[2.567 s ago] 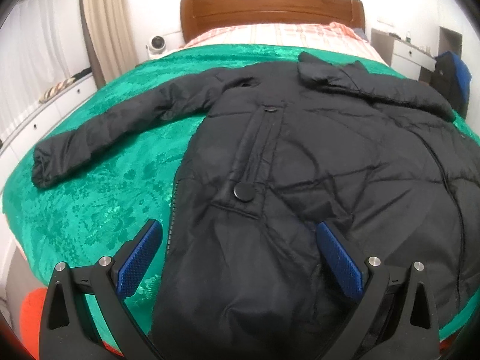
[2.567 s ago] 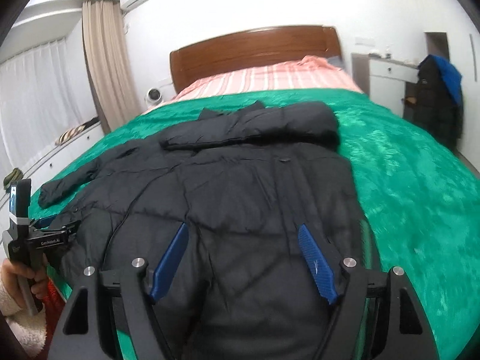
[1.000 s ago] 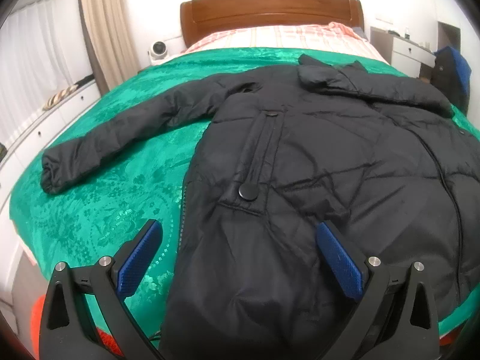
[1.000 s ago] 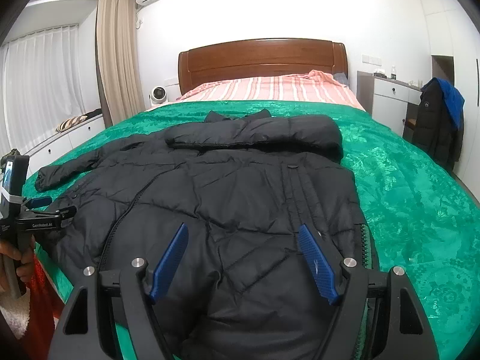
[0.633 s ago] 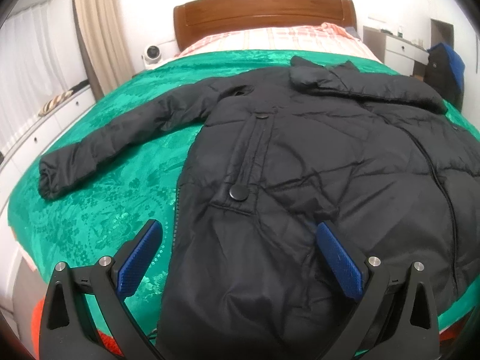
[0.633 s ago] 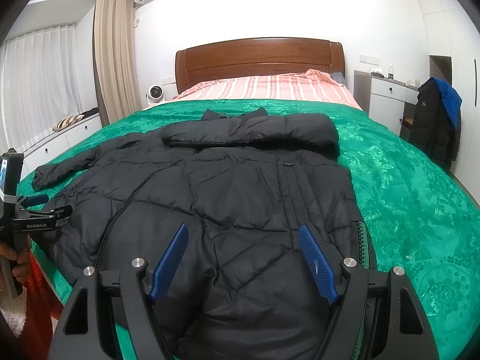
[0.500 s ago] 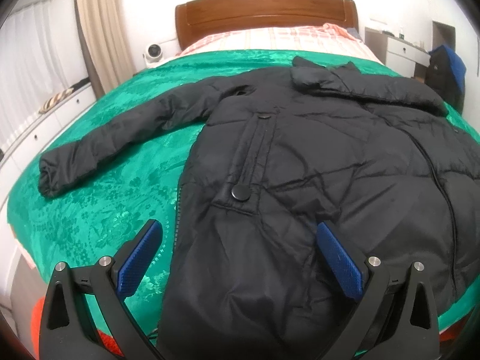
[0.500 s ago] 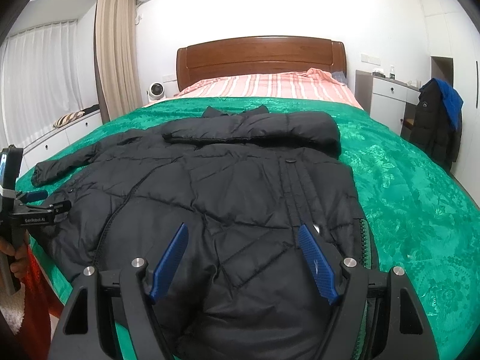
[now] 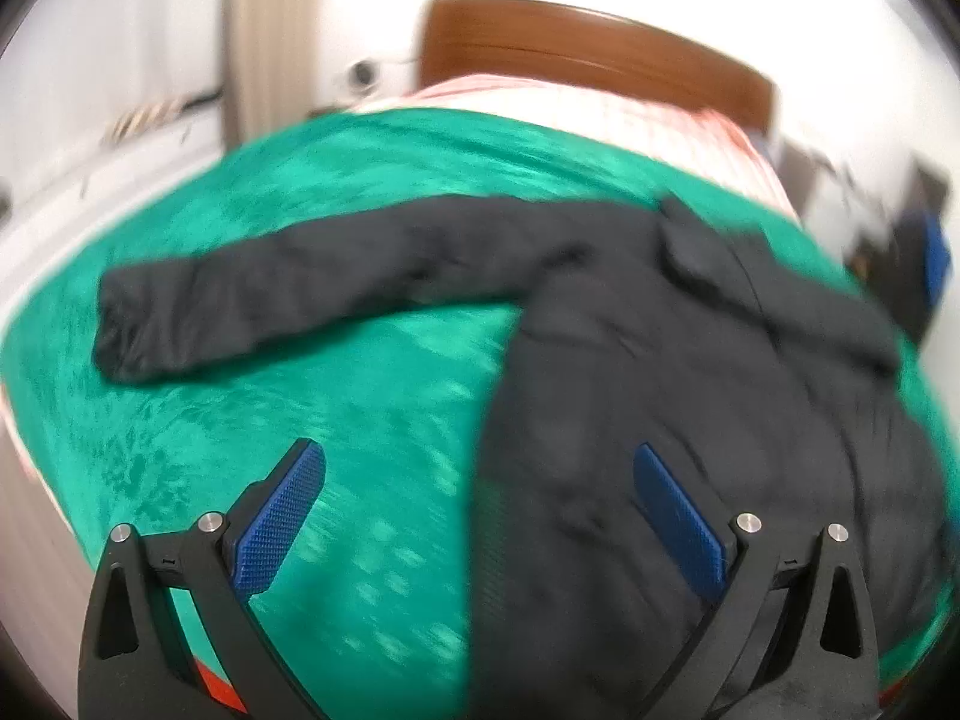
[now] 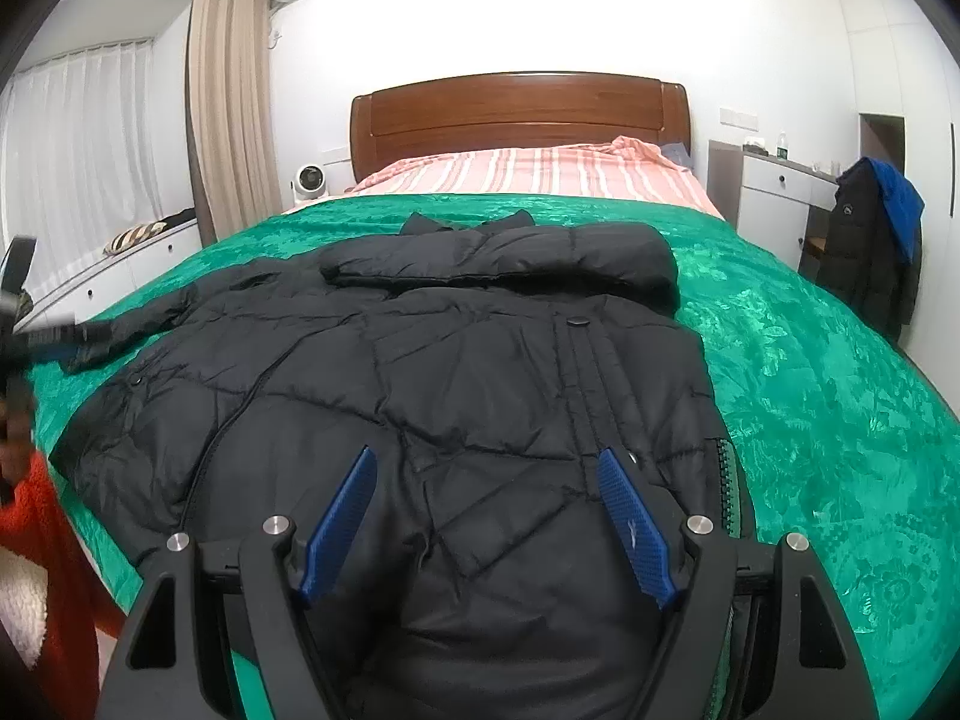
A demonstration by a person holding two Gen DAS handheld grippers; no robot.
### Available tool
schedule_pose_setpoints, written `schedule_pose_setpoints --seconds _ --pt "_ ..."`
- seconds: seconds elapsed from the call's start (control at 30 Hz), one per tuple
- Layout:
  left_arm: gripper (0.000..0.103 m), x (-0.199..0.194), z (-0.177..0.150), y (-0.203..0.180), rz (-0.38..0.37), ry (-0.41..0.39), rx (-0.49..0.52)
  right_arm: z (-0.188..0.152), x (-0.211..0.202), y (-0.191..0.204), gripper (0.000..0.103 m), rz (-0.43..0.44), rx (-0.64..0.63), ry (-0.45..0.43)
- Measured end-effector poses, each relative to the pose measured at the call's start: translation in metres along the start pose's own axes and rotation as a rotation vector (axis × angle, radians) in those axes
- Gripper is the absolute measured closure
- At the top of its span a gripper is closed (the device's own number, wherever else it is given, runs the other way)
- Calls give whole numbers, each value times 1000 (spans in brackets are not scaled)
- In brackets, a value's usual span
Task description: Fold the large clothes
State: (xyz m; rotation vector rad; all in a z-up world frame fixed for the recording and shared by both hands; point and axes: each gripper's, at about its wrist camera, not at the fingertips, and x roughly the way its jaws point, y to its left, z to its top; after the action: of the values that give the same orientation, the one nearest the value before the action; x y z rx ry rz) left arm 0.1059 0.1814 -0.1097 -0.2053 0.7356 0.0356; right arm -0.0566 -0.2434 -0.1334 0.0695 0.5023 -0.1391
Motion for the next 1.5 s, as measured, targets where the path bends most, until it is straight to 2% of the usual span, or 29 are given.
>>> schedule_pose_setpoints --seconds 0.1,0.17,0.3,0.37,0.43,0.5,0.53,0.57,0.63,0.67,0.73,0.77,0.83,0.93,1.0,1.1,1.2,1.3,1.33,1.4,1.43,1.47,1.5 --pt "0 15 20 66 -24 19 -239 -1 0 1 27 -2 -11 5" --pt "0 31 28 114 -5 28 -392 0 0 1 27 -1 -2 4" --pt "0 71 30 188 29 96 -627 1 2 2 27 -2 0 10" --pt "0 83 25 218 35 81 -753 0 3 5 27 -3 -11 18" --pt "0 81 26 231 40 30 -819 0 4 9 27 0 -26 24" --pt "2 84 31 239 49 12 -858 -2 5 11 27 6 -36 28" --pt "15 85 34 241 63 1 -864 -3 6 13 27 10 -40 32" --pt "58 85 37 243 89 -5 -858 -3 7 14 27 12 -42 37" --pt "86 92 46 247 89 26 -826 -5 10 16 27 18 -43 45" --pt "90 89 54 245 97 26 -799 -5 10 16 27 23 -41 44" --pt "92 77 76 234 133 6 -709 -5 10 17 27 30 -39 40" --pt "92 65 95 219 154 -24 -630 -4 9 17 27 34 -38 38" --pt "92 47 126 190 151 -77 -516 -4 10 16 27 48 -31 34" --pt "92 11 182 109 104 -177 -289 -4 13 14 27 72 -15 36" --pt "92 -10 211 40 33 -239 -142 -2 14 12 27 83 -6 32" --pt "92 -31 231 -70 -88 -309 48 -1 12 9 27 87 2 20" --pt "92 -34 221 -177 -206 -327 216 -1 6 5 27 85 11 5" --pt "91 -16 180 -270 -287 -288 364 -1 1 -1 27 80 22 -6" --pt "87 -4 165 -294 -303 -259 410 -1 -1 -4 27 78 27 -10" --pt "59 29 116 -343 -307 -155 534 -1 -5 -9 27 74 38 -18" --pt "19 43 91 -359 -281 -104 583 -1 -7 -12 27 72 44 -23" --pt "5 57 57 -372 -244 -62 638 0 -9 -14 27 69 50 -28" --pt "6 59 31 -377 -246 -46 681 0 -11 -17 27 66 56 -34"
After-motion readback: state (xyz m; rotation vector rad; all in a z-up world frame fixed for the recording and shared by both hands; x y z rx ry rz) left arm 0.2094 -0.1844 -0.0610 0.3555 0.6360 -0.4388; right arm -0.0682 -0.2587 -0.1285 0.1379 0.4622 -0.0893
